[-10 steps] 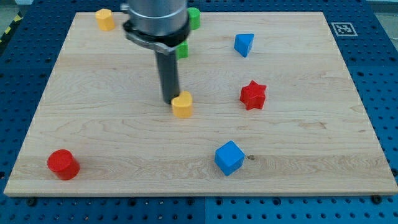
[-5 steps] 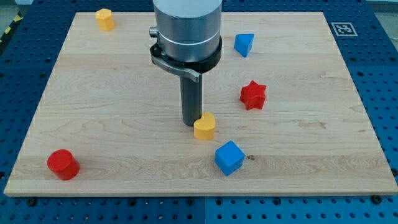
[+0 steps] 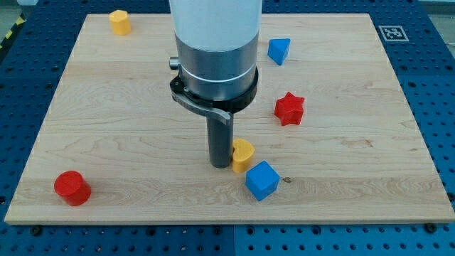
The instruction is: Slide the yellow heart towards the bottom right
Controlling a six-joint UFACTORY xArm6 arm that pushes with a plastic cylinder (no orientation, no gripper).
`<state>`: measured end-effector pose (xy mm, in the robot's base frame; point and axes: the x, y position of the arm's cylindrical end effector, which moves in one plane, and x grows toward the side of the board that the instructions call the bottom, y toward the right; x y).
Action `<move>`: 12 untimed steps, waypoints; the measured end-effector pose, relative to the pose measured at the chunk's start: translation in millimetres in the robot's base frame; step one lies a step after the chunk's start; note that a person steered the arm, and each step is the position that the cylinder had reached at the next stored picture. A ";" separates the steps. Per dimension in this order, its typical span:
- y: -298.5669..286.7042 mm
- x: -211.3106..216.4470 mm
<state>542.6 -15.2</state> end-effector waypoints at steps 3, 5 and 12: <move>60.8 0.0; 114.9 -2.8; 167.7 -35.6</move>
